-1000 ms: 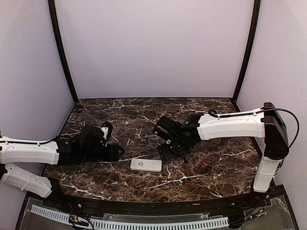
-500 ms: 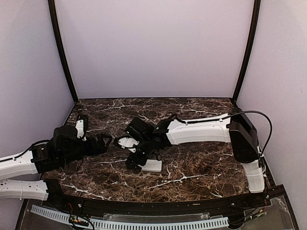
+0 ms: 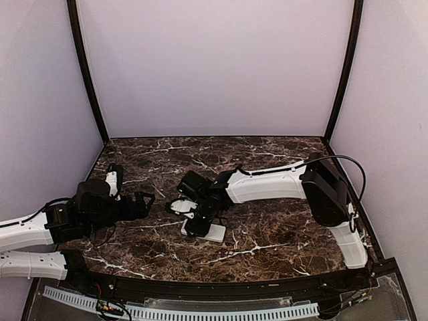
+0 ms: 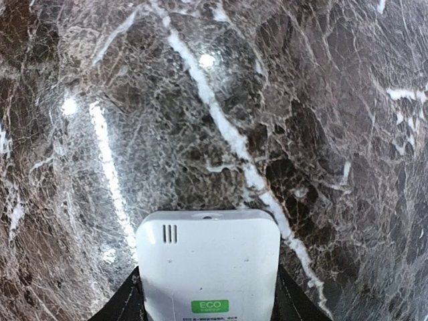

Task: Load the batteries into the remote control
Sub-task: Pick up the remote control from the center of the board.

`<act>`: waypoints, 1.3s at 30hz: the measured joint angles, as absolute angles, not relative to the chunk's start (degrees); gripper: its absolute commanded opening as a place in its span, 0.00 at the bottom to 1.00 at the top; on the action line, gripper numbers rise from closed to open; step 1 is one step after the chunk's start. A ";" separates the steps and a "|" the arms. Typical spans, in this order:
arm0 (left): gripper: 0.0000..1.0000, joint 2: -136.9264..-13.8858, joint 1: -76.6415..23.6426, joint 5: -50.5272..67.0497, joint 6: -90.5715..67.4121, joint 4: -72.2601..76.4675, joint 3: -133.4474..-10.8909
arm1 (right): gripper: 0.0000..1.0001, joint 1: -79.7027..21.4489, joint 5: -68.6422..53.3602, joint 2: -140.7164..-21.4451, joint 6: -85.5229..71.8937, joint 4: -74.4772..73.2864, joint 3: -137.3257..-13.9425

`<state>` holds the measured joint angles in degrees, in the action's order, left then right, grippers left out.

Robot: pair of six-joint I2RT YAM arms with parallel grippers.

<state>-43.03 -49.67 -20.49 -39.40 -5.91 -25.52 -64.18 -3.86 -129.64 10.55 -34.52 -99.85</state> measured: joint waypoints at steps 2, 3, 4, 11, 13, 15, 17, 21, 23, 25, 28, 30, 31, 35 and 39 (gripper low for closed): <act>0.97 -43.05 -49.67 -20.47 -39.40 -5.91 -25.41 | 0.39 -64.18 -3.90 -129.64 10.50 -34.87 -99.94; 0.97 -43.05 -49.67 -20.49 -39.40 -5.89 -25.34 | 0.37 -64.16 -3.99 -129.64 10.57 -34.92 -99.98; 0.96 -43.05 -49.67 -20.47 -39.40 -5.91 -25.34 | 0.35 -64.16 -4.03 -129.64 10.57 -34.96 -99.98; 0.94 -43.03 -49.67 -20.40 -39.27 -5.85 -25.34 | 0.23 -64.05 -4.51 -129.62 9.82 -35.14 -100.14; 0.92 -42.87 -49.67 -20.21 -39.18 -5.65 -25.28 | 0.21 -63.92 -5.19 -129.27 8.84 -35.22 -99.98; 0.91 -42.24 -49.67 -19.68 -38.96 -4.80 -24.80 | 0.20 -63.59 -6.33 -128.20 7.57 -35.11 -99.13; 0.90 -41.58 -49.67 -18.96 -38.74 -3.84 -24.23 | 0.18 -63.37 -8.12 -125.82 5.80 -34.15 -97.03; 0.88 -41.43 -49.67 -17.08 -38.09 -1.41 -23.49 | 0.15 -62.26 -11.53 -118.13 1.63 -31.64 -92.88; 0.88 -41.56 -49.67 -15.29 -37.50 0.16 -23.35 | 0.15 -61.56 -12.93 -113.84 -0.32 -30.35 -92.55; 0.86 -41.60 -49.69 -12.84 -36.51 3.09 -23.16 | 0.15 -61.08 -14.15 -109.43 -1.87 -28.05 -92.55; 0.81 -41.91 -50.22 -8.78 -33.82 8.71 -23.07 | 0.17 -60.51 -15.86 -103.28 -3.57 -24.34 -92.31; 0.82 -42.50 -51.35 -5.65 -31.38 13.04 -23.11 | 0.18 -60.49 -17.39 -98.89 -4.51 -20.84 -91.11; 0.83 -42.96 -51.96 -3.53 -29.98 15.22 -23.18 | 0.18 -60.49 -18.20 -97.12 -4.95 -19.22 -90.37; 0.92 -45.32 -53.19 5.91 -25.82 24.86 -23.86 | 0.18 -60.49 -23.57 -89.41 -7.01 -9.61 -85.38; 0.98 -49.71 -53.30 15.92 -23.22 32.08 -28.42 | 0.17 -60.55 -27.33 -86.35 -9.04 -2.85 -83.29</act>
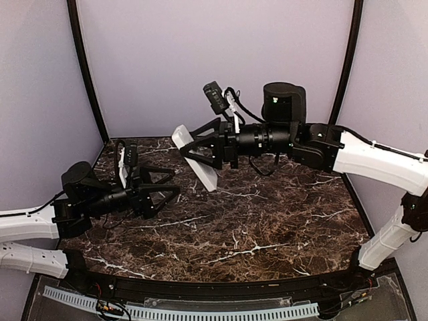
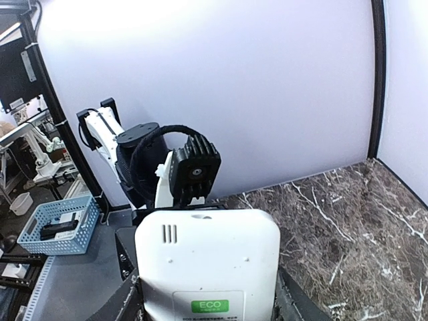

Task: Load the batteries into the remote control
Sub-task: Pick up the remote control from the center of the board, then pass from the right arm to the left

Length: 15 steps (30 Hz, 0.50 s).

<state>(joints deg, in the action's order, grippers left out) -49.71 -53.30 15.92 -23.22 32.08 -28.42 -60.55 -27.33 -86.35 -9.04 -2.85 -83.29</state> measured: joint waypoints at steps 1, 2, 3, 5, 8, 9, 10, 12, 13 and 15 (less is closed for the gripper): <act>0.98 -51.37 -53.30 18.35 -22.83 33.01 -30.41 | 0.16 -60.64 -27.94 -86.04 -9.45 -1.50 -83.05; 0.99 -53.08 -53.30 20.62 -22.59 34.06 -32.58 | 0.16 -60.75 -28.58 -85.91 -9.82 -0.38 -82.91; 0.99 -54.37 -53.32 22.33 -22.39 34.85 -34.06 | 0.16 -60.82 -28.88 -85.86 -10.04 0.47 -82.85; 0.99 -56.93 -53.56 25.58 -22.15 36.77 -36.58 | 0.16 -61.10 -29.19 -85.86 -10.44 1.41 -82.78; 0.95 -58.87 -54.02 28.01 -21.52 38.30 -38.00 | 0.16 -61.89 -29.47 -85.86 -10.83 2.42 -82.59; 0.93 -59.31 -54.28 28.51 -21.30 38.37 -38.39 | 0.16 -62.17 -29.58 -85.86 -10.96 2.85 -82.46; 0.90 -59.72 -54.43 28.95 -21.04 38.52 -38.76 | 0.15 -62.35 -29.67 -85.86 -11.07 3.07 -82.35; 0.84 -60.47 -54.83 29.54 -20.32 38.48 -39.79 | 0.15 -62.70 -29.80 -85.86 -11.18 3.44 -82.21; 0.81 -60.73 -54.96 29.67 -20.08 38.48 -40.25 | 0.15 -62.85 -29.80 -85.86 -11.25 3.53 -82.19; 0.77 -60.90 -55.09 29.63 -19.75 38.50 -40.69 | 0.15 -62.92 -29.82 -85.86 -11.27 3.75 -82.17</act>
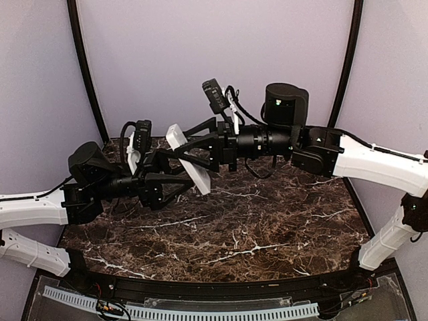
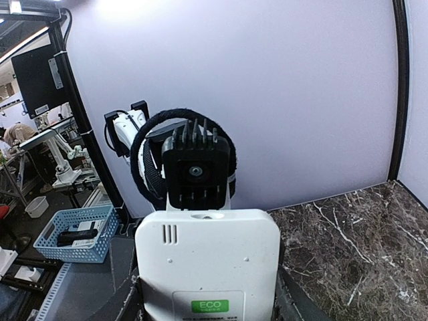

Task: Load the batteries into the remote control
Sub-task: Pass from the right arm to the left

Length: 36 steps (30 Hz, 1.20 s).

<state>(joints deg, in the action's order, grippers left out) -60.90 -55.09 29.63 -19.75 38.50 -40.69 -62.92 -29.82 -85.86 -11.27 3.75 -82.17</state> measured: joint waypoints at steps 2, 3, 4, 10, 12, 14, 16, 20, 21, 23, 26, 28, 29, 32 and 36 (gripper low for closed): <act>0.70 -60.95 -55.16 29.52 -19.49 38.48 -40.93 | 0.15 -62.96 -29.93 -85.86 -11.40 3.99 -82.15; 0.68 -60.99 -55.18 29.41 -19.44 38.48 -40.99 | 0.15 -63.02 -29.98 -85.86 -11.44 4.10 -82.15; 0.63 -61.08 -55.20 29.28 -19.20 38.44 -41.08 | 0.15 -63.07 -30.02 -85.86 -11.53 4.23 -82.15; 0.57 -61.82 -55.20 28.86 -19.38 38.63 -41.21 | 0.14 -63.18 -30.20 -85.91 -11.79 4.21 -82.15; 0.59 -61.84 -55.20 28.86 -19.44 38.76 -41.21 | 0.14 -63.18 -30.22 -85.93 -11.90 4.25 -82.15; 0.61 -61.84 -55.20 28.86 -19.53 38.85 -41.21 | 0.14 -63.18 -30.24 -85.93 -12.10 4.29 -82.15; 0.64 -61.89 -55.20 28.86 -19.66 38.92 -41.21 | 0.14 -63.18 -30.24 -85.97 -12.23 4.32 -82.15; 0.75 -62.26 -55.24 28.88 -19.88 39.16 -41.21 | 0.13 -63.31 -30.24 -86.54 -12.53 4.49 -82.15; 0.75 -62.35 -55.27 28.88 -19.92 39.18 -41.21 | 0.13 -63.35 -30.26 -86.78 -12.56 4.49 -82.15; 0.68 -62.48 -55.29 28.93 -20.18 39.29 -41.21 | 0.13 -63.37 -30.28 -87.24 -12.58 4.47 -82.15; 0.46 -62.59 -55.29 28.84 -20.34 39.33 -41.21 | 0.13 -63.40 -30.68 -87.74 -12.75 4.34 -82.15; 0.37 -62.61 -55.22 28.64 -20.21 39.55 -41.21 | 0.13 -63.46 -30.89 -87.77 -13.19 4.25 -82.15; 0.32 -62.61 -55.24 28.62 -20.05 39.72 -41.21 | 0.13 -63.46 -30.94 -87.77 -13.21 4.32 -82.17; 0.21 -62.61 -55.24 28.62 -20.16 39.79 -41.21 | 0.16 -63.46 -30.98 -87.77 -13.26 4.40 -82.17; 0.06 -62.48 -55.27 27.94 -20.08 39.31 -41.21 | 0.51 -63.46 -30.55 -87.74 -13.28 4.38 -82.11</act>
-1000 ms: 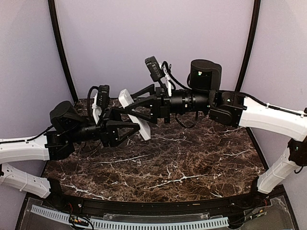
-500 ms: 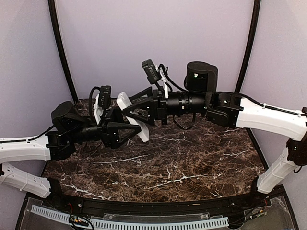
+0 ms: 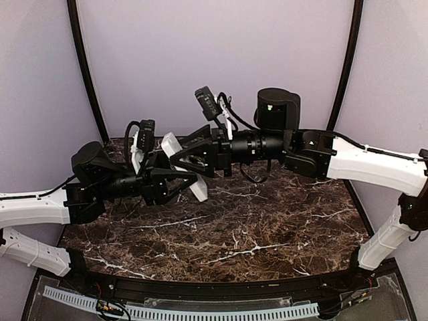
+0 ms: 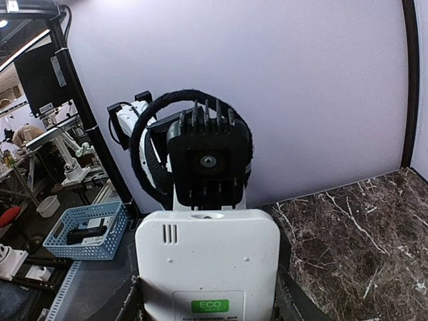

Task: Load the batteries into the remote control
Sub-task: Pass from the right arm to the left, then place the remote control at the center of the board.

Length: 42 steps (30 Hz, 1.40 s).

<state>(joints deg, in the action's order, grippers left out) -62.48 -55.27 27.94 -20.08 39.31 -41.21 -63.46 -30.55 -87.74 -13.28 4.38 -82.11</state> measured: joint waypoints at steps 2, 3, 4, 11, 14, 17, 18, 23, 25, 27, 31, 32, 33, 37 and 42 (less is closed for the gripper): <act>0.01 -61.89 -55.35 27.14 -19.86 37.56 -41.21 | 0.67 -63.51 -29.98 -87.57 -13.41 4.32 -81.71; 0.00 -61.49 -55.57 26.33 -19.66 35.88 -41.28 | 0.73 -63.57 -28.88 -87.26 -13.39 4.08 -81.28; 0.00 -61.08 -55.75 24.93 -19.42 33.15 -41.54 | 0.80 -63.90 -26.76 -86.80 -13.54 3.36 -80.75; 0.00 -62.96 -55.59 9.63 -18.11 4.25 -48.80 | 0.94 -63.22 -4.23 -77.76 -16.91 -6.50 -77.52; 0.00 -68.12 -55.55 4.45 -18.02 -7.09 -52.64 | 0.94 -62.00 5.56 -73.91 -20.34 -12.01 -77.06; 0.01 -77.34 -55.51 1.34 -17.12 -16.69 -57.80 | 0.94 -60.62 12.99 -72.62 -23.88 -18.57 -76.99; 0.02 -81.21 -55.51 0.69 -16.67 -19.77 -60.25 | 0.94 -60.14 15.27 -72.97 -25.23 -21.34 -77.01; 0.08 -102.41 -55.51 -1.43 -12.14 -33.61 -77.14 | 0.94 -59.83 19.31 -77.45 -28.82 -31.75 -77.12; 0.13 -109.19 -55.51 -1.37 -10.57 -36.71 -82.76 | 0.95 -59.83 19.57 -79.61 -29.45 -34.85 -77.41; 0.21 -115.22 -55.51 -0.51 -9.13 -39.55 -87.11 | 0.95 -59.83 19.53 -81.73 -29.76 -37.45 -78.04; 0.35 -121.01 -55.51 0.73 -7.40 -45.17 -92.01 | 0.96 -59.83 19.53 -83.26 -29.91 -40.10 -78.15; 0.39 -121.45 -55.51 0.95 -7.07 -45.98 -92.71 | 0.96 -59.83 19.57 -83.26 -29.95 -40.51 -78.15; 0.45 -122.06 -55.51 1.28 -6.66 -46.85 -93.54 | 0.96 -59.81 19.70 -83.26 -30.06 -40.91 -78.17; 0.62 -124.25 -55.51 1.93 -5.19 -49.30 -96.29 | 0.97 -59.42 20.38 -83.26 -30.74 -42.06 -78.22; 0.86 -125.49 -55.46 3.25 -3.90 -49.84 -97.23 | 0.98 -58.22 21.65 -83.20 -32.03 -43.79 -78.22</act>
<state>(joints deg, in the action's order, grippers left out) -125.49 -55.46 3.25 -3.90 -49.84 -97.23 -58.22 21.65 -83.20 -32.03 -43.79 -78.22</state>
